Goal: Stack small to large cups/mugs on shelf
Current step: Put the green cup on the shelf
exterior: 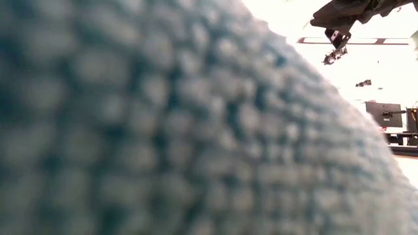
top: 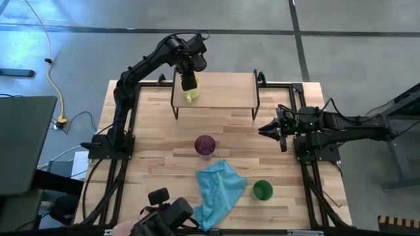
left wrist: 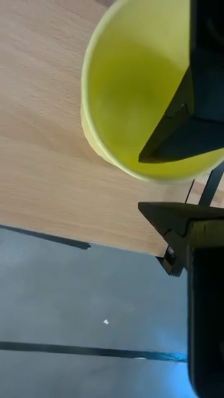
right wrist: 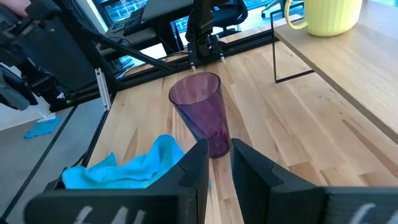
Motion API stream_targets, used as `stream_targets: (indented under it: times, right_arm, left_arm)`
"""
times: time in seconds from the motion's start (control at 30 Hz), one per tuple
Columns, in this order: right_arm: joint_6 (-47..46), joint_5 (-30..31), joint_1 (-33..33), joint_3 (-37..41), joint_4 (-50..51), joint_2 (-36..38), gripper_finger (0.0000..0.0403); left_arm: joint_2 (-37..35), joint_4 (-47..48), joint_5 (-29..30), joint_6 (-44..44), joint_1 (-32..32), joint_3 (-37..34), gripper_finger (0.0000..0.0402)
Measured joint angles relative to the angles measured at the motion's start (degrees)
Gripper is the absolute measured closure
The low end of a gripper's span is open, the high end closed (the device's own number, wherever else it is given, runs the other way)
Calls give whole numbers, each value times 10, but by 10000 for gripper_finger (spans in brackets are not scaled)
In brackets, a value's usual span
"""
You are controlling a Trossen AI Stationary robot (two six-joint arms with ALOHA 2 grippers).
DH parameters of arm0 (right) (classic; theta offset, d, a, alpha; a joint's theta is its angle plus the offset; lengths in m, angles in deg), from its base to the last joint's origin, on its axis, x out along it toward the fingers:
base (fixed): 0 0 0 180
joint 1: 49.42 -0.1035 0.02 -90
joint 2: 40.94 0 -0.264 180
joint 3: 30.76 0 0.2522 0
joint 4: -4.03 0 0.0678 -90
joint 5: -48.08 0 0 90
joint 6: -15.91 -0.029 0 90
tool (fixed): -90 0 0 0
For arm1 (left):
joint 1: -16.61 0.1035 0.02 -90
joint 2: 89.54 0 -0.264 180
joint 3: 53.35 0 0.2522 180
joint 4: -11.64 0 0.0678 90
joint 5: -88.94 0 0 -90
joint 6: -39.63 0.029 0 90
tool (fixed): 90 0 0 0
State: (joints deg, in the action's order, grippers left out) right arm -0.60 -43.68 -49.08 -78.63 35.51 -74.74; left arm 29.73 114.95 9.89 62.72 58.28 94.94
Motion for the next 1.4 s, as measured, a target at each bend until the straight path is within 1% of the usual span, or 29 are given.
stream_targets:
  times: [0.5,0.73,1.0,1.23,1.4]
  right_arm:
    - [0,0,0,0,0,0,346]
    - [0,0,0,0,0,0,346]
    - [5,10,0,0,0,0,346]
    - [10,13,0,0,-16,0,346]
    - [10,13,0,0,-25,0,346]
  left_arm:
    - [-17,3,-3,-8,0,4,297]
    - [-45,5,-13,-30,0,4,298]
    - [-104,2,-86,-93,-1,4,298]
    - [-149,-2,-130,-120,-33,4,298]
    - [-173,-11,-206,-132,-69,4,298]
